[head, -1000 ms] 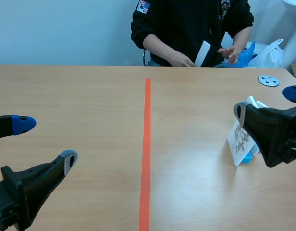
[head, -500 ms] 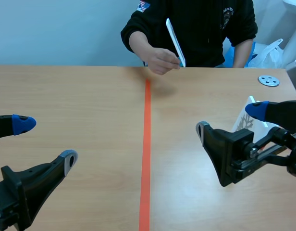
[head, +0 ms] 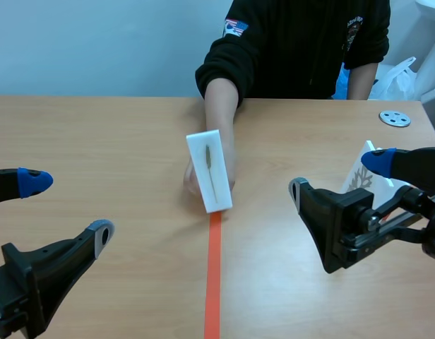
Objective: Sort the leaf by its shape. The table is split by an orange tape line. A compound leaf with several leaflets goes to the left side, a simple leaf with one blade goes to the right side. Return to the home posture when a red brick is placed on the table.
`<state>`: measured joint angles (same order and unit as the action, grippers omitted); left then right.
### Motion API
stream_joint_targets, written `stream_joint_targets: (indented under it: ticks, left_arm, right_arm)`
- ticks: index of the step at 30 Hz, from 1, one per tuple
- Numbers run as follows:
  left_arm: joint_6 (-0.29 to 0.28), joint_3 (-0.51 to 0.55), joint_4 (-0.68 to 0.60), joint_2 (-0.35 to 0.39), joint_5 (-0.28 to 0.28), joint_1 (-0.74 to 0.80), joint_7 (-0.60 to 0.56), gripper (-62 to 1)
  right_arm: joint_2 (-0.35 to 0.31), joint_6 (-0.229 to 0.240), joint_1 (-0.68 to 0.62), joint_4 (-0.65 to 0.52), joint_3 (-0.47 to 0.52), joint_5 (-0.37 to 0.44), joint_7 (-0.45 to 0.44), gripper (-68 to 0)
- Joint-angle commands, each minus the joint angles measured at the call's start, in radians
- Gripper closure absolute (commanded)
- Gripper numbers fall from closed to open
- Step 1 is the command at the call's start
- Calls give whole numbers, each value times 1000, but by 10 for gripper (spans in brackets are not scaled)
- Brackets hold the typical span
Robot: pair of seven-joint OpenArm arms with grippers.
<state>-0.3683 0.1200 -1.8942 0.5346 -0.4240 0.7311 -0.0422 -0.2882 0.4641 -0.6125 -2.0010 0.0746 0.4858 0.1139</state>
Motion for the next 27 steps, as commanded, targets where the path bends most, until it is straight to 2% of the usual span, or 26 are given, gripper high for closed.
stream_joint_targets:
  ticks: [1, 9, 13, 17, 21, 27]
  left_arm:
    - [-1, -1, -21, -5, -6, -3, -17, -623]
    - [-7, -1, -21, -2, 3, -5, -11, -623]
    - [-33, -5, -15, -2, 28, -44, 21, -623]
    - [-69, -29, 10, -2, 28, -106, 34, -623]
    - [-81, -79, 76, -2, 48, -188, 40, -623]
    - [-117, -185, 247, -2, 51, -354, 32, -623]
  right_arm:
    - [-2, 0, 12, -5, 8, 11, -16, -679]
    - [-2, 0, 12, -5, 8, 11, -16, -679]
    - [-3, 0, 12, -5, 8, 11, -16, -679]
    - [-3, 0, 12, -5, 10, 11, -16, -679]
    - [-3, 0, 12, -5, 10, 10, -15, -679]
    - [-2, 0, 14, -5, 21, 11, -31, -679]
